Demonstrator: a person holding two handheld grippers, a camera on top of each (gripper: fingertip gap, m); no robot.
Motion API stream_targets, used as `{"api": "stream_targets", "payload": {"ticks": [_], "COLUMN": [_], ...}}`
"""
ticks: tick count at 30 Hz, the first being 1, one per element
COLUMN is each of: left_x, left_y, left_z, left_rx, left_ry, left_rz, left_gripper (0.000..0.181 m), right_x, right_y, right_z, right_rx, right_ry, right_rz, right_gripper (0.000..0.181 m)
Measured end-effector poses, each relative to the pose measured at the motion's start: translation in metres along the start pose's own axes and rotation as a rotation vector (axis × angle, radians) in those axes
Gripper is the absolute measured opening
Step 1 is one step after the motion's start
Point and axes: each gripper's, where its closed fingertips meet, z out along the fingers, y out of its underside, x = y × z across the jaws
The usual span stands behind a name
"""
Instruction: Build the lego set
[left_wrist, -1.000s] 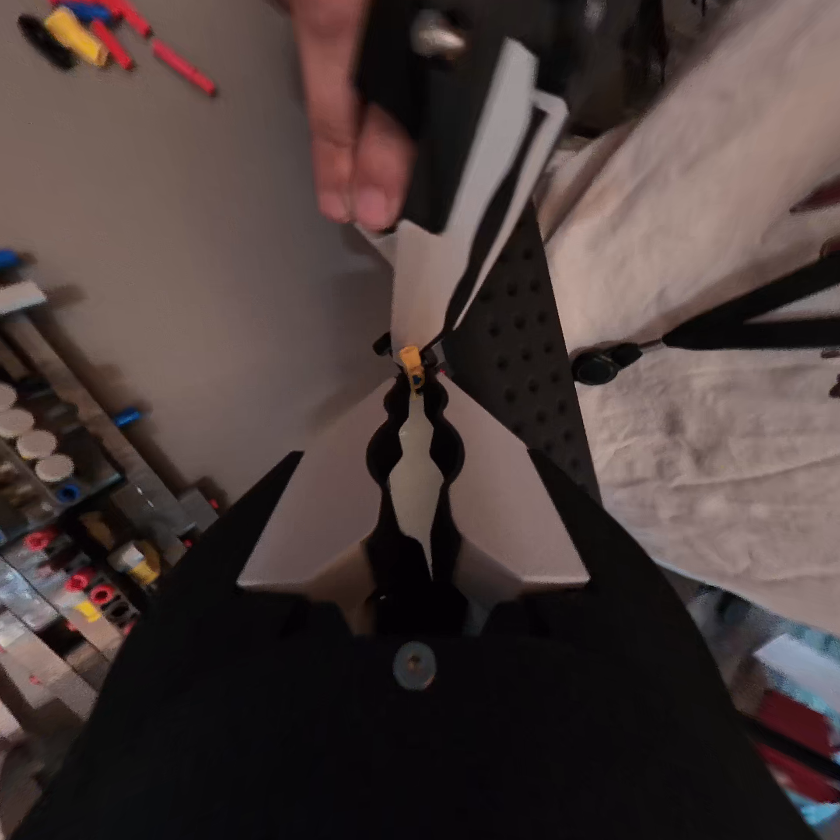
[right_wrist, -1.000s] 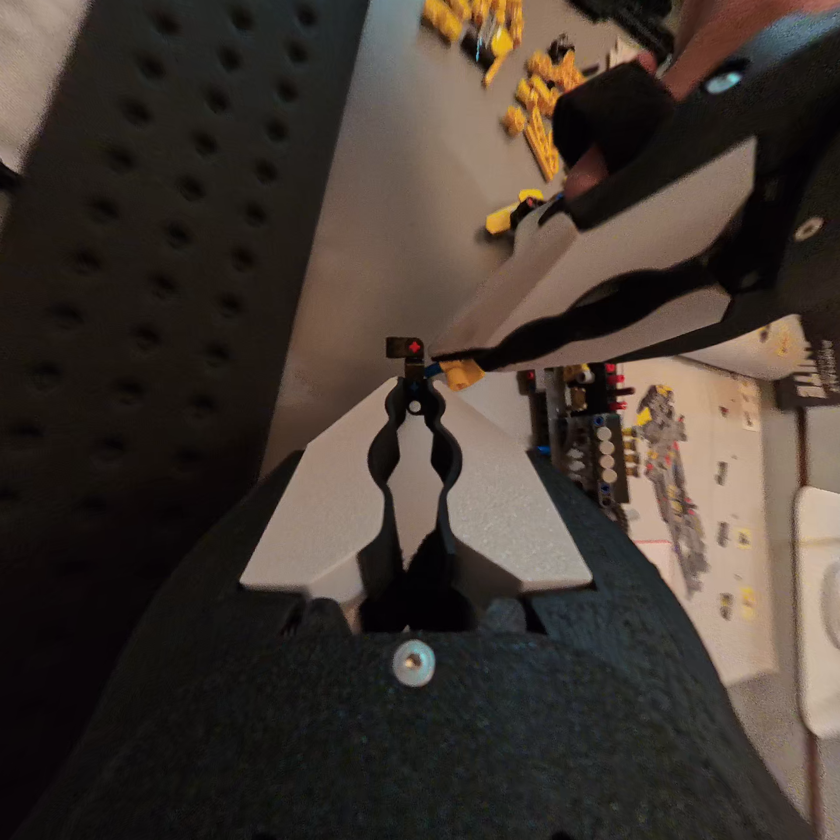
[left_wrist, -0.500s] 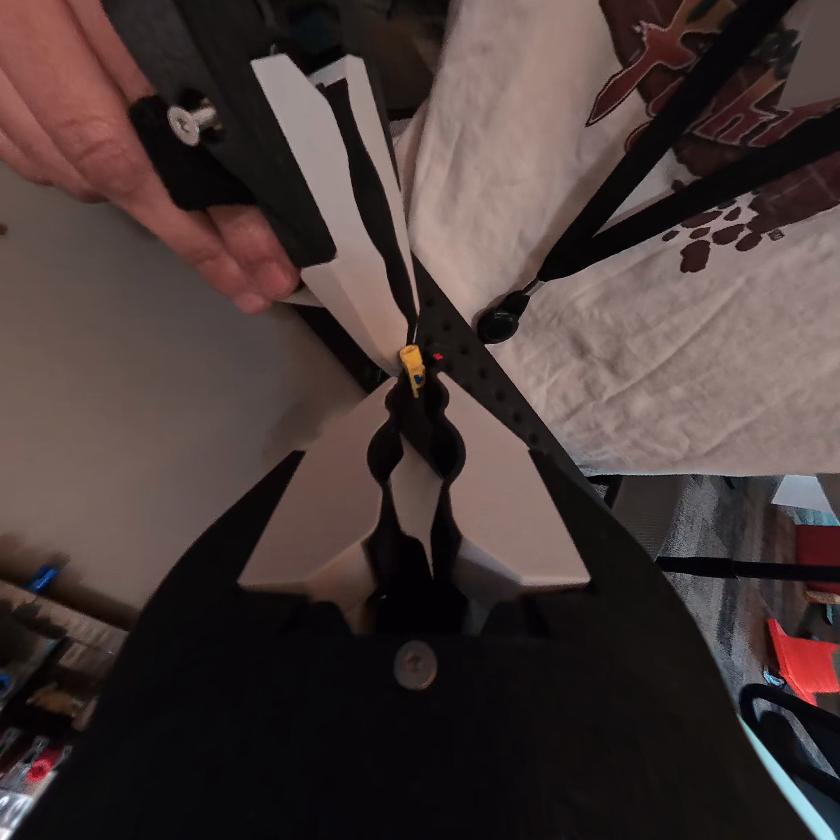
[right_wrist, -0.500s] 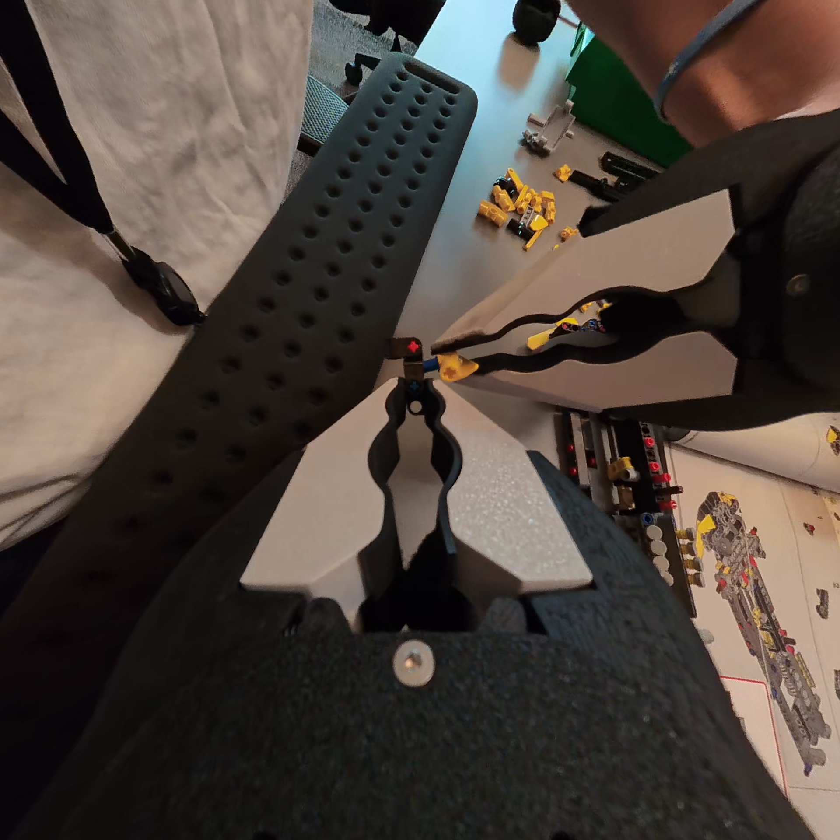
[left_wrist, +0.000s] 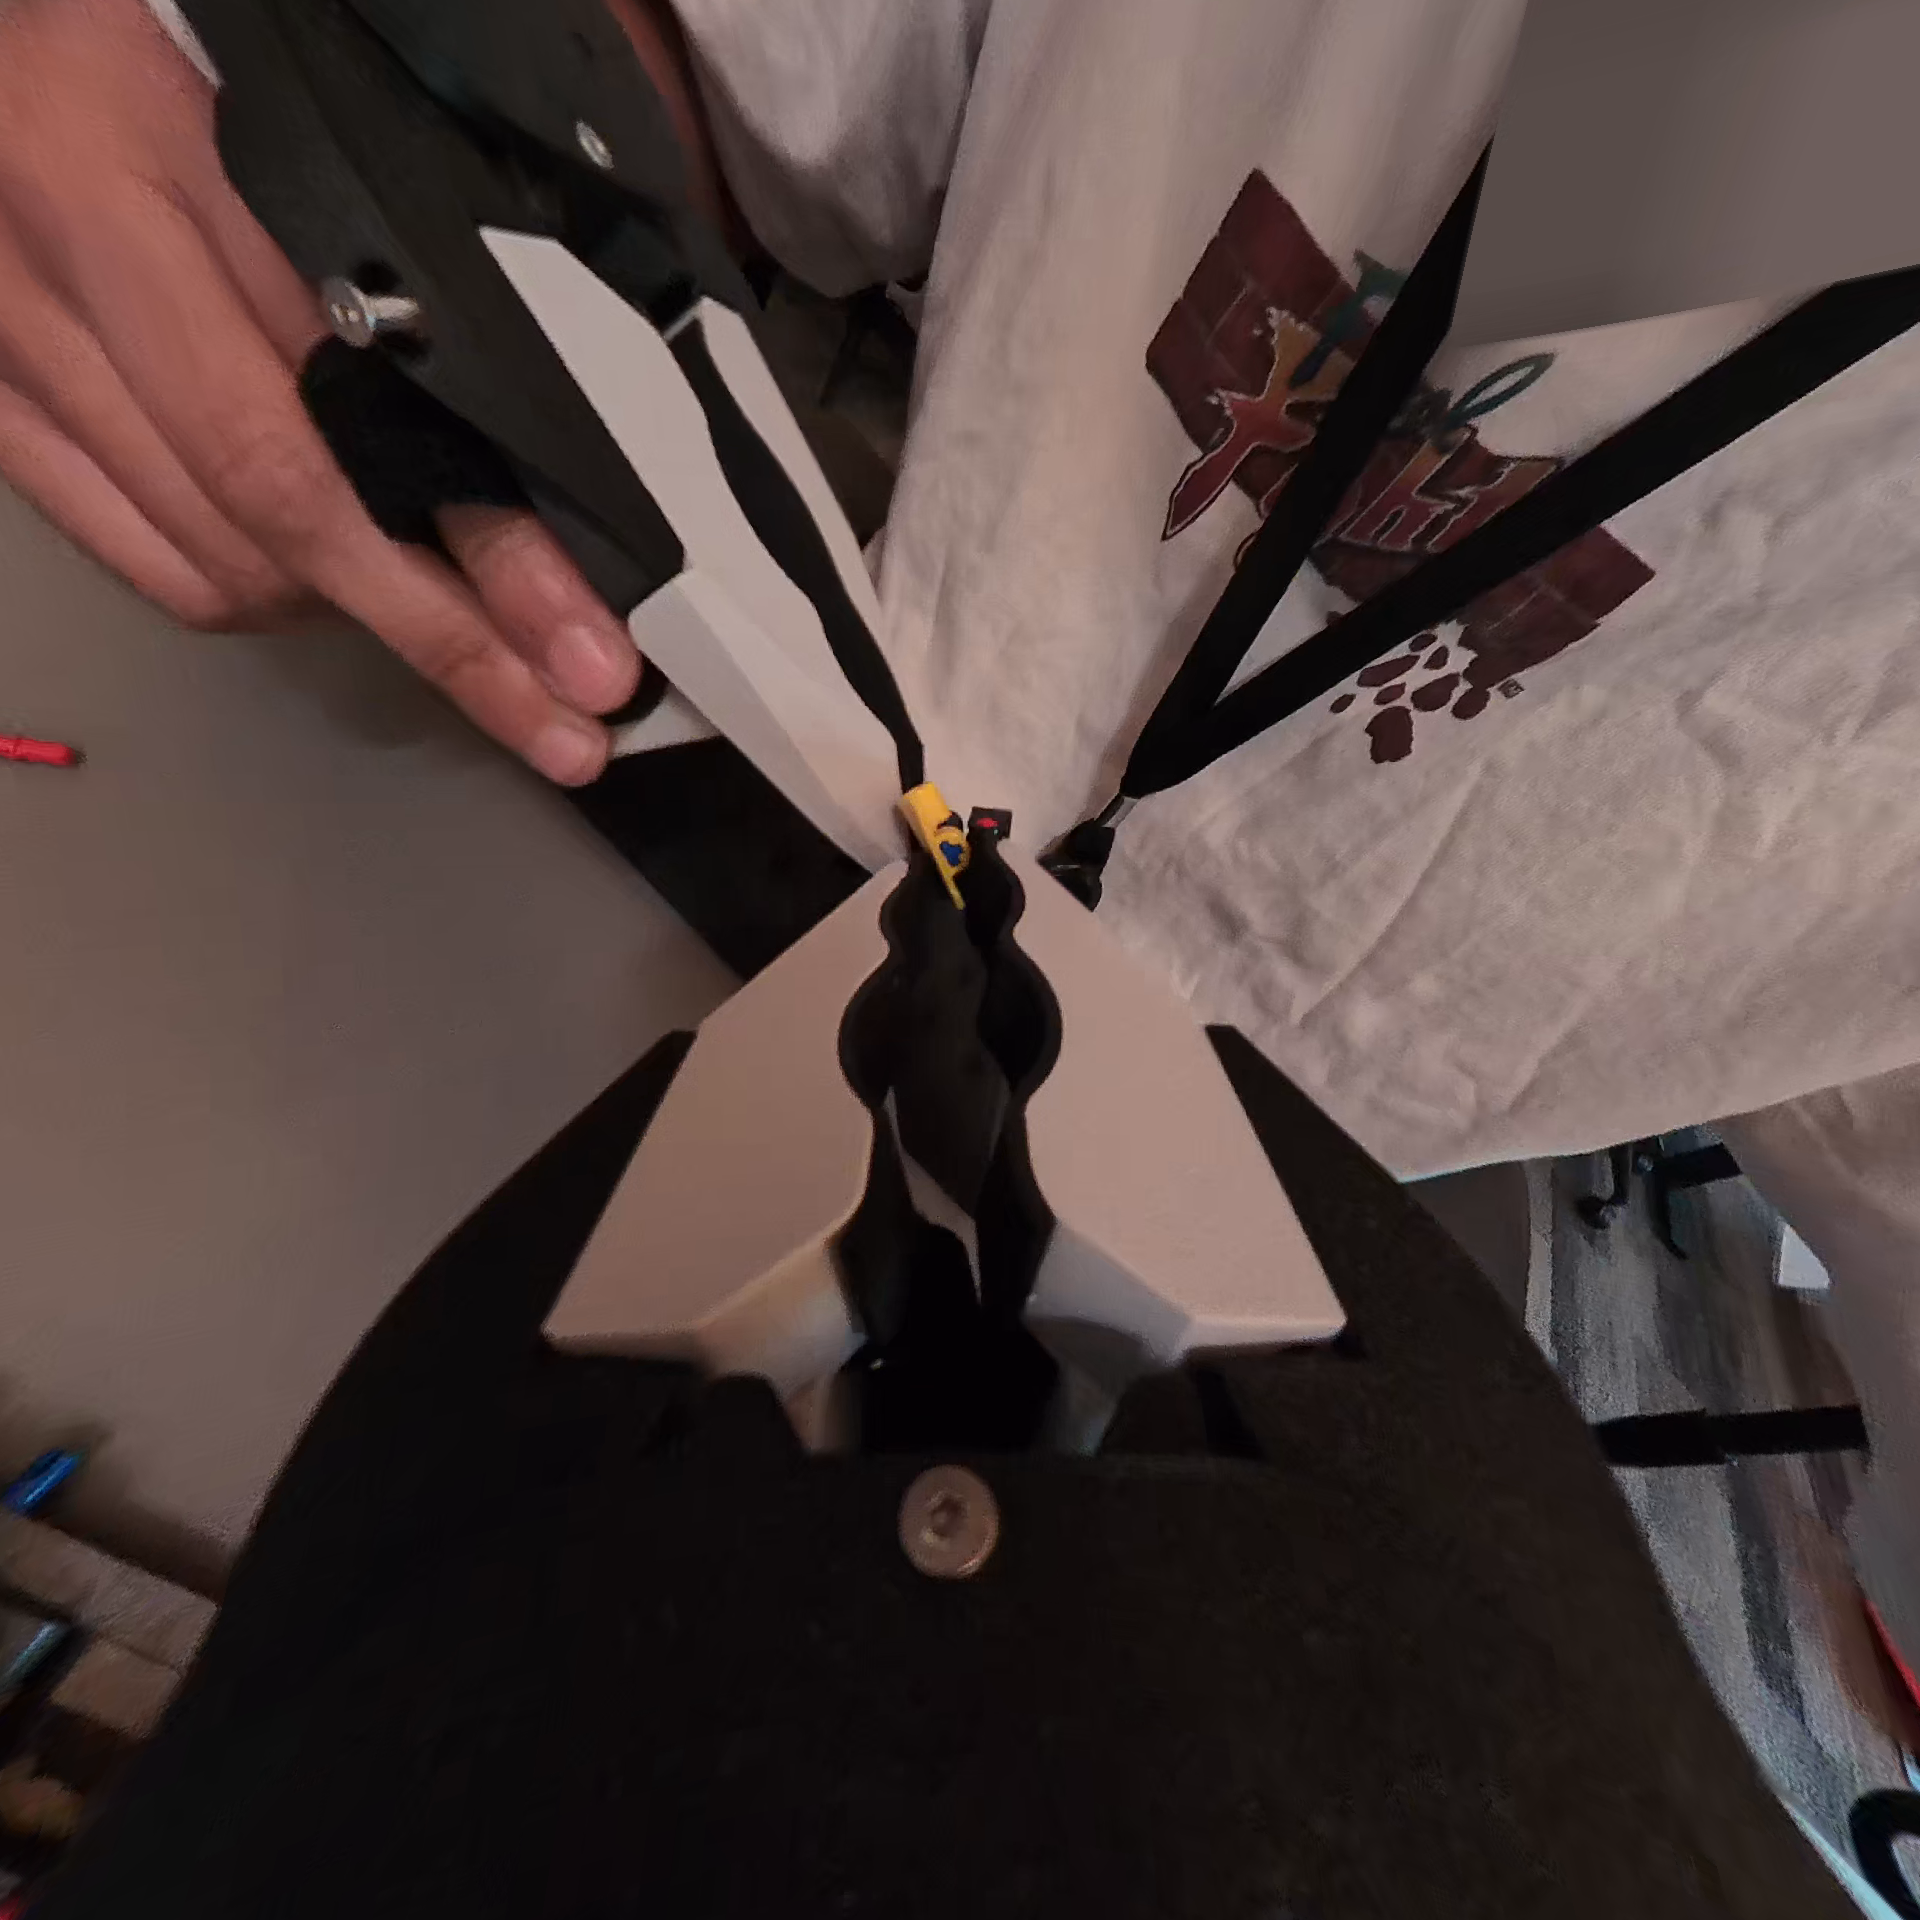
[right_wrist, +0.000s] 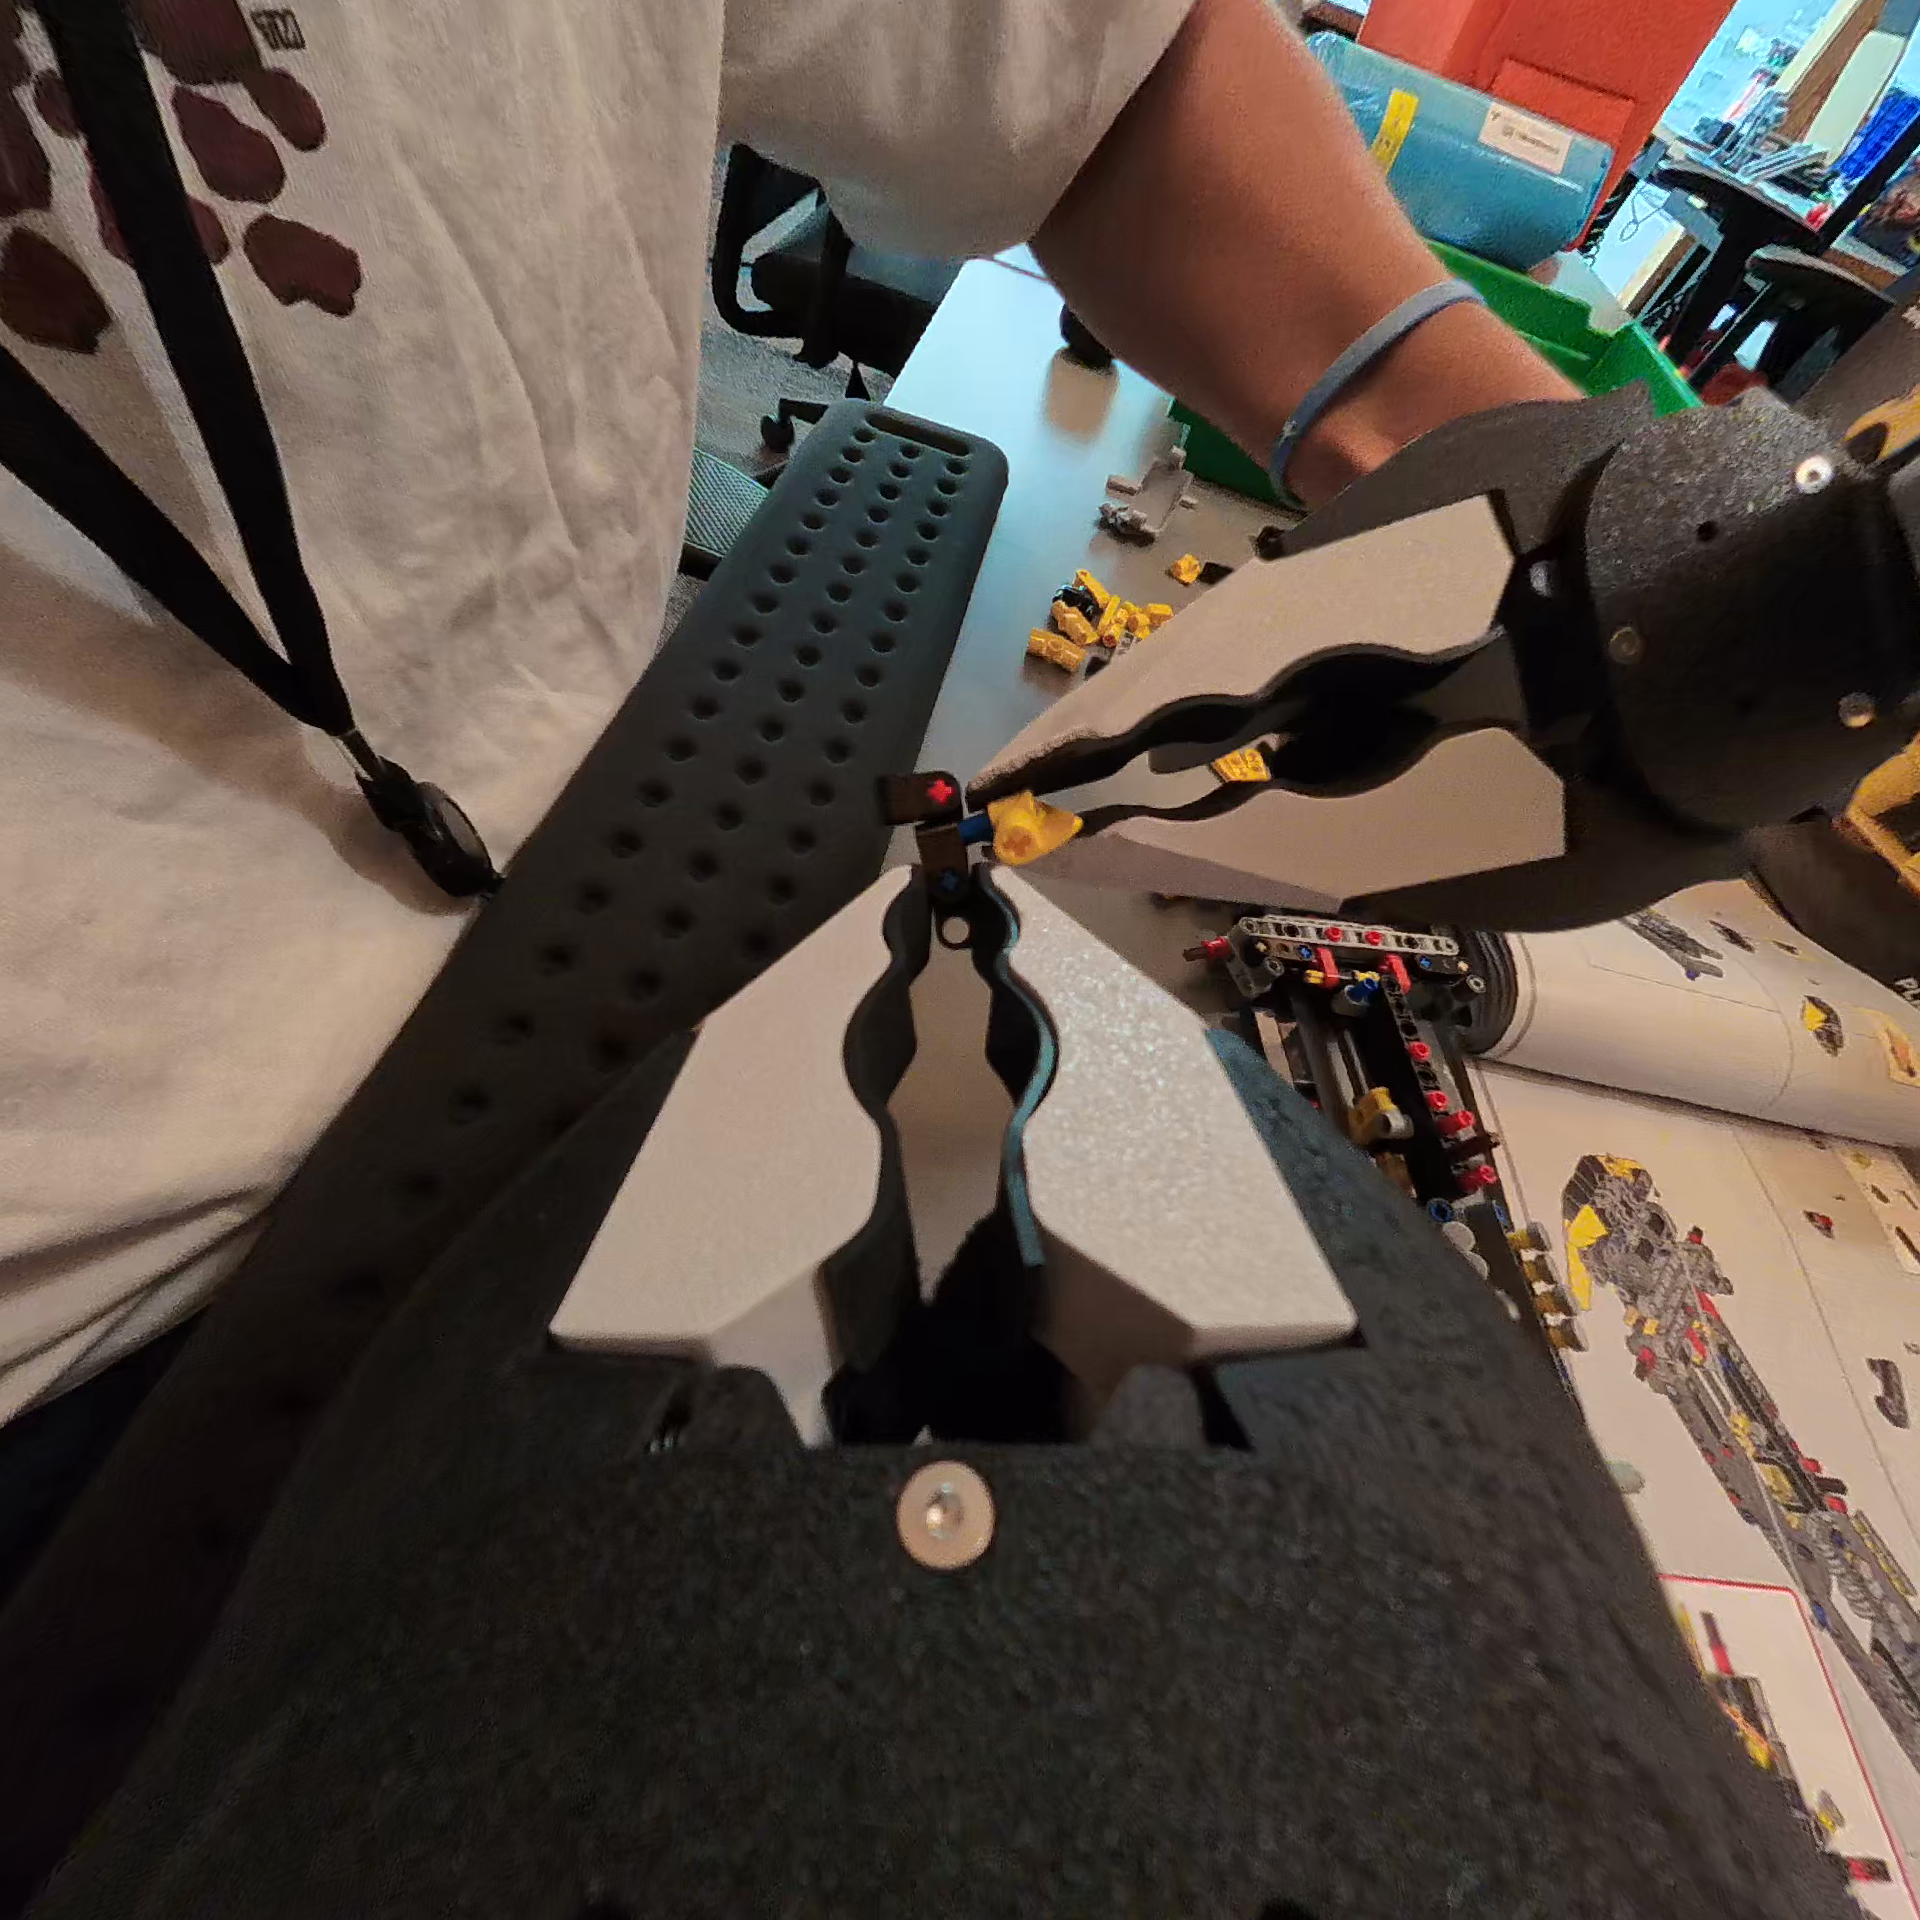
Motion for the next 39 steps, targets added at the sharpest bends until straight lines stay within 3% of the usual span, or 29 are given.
{"api": "stream_targets", "payload": {"ticks": [8, 14, 18, 22, 28, 34, 39], "left_x": [0.006, 0.001, 0.007, 0.007, 0.009, 0.009, 0.002], "left_y": [-0.014, -0.017, -0.013, -0.031, -0.041, -0.040, -0.039], "left_z": [-0.002, -0.005, 0.002, -0.008, -0.010, -0.006, -0.009], "left_rx": [0.133, 0.179, 0.189, 0.340, 0.450, 0.465, 0.478], "left_ry": [0.045, -0.003, 0.058, 0.079, 0.130, 0.149, 0.069], "left_rz": [-0.015, -0.008, -0.017, -0.020, -0.021, -0.031, -0.027], "left_gripper": [0.003, 0.003, 0.003, 0.003, 0.003, 0.003, 0.003], "right_x": [0.002, 0.006, -0.004, 0.008, 0.009, 0.004, 0.009], "right_y": [-0.013, -0.013, -0.014, -0.026, -0.033, -0.032, -0.026], "right_z": [-0.008, -0.013, -0.008, -0.022, -0.029, -0.029, -0.030], "right_rx": [0.087, 0.151, 0.162, 0.276, 0.339, 0.328, 0.338], "right_ry": [-0.029, -0.044, -0.105, -0.096, -0.139, -0.175, -0.150], "right_rz": [0.110, 0.244, 0.276, 0.363, 0.416, 0.445, 0.491], "right_gripper": [0.007, 0.006, 0.007, 0.007, 0.006, 0.006, 0.007]}}
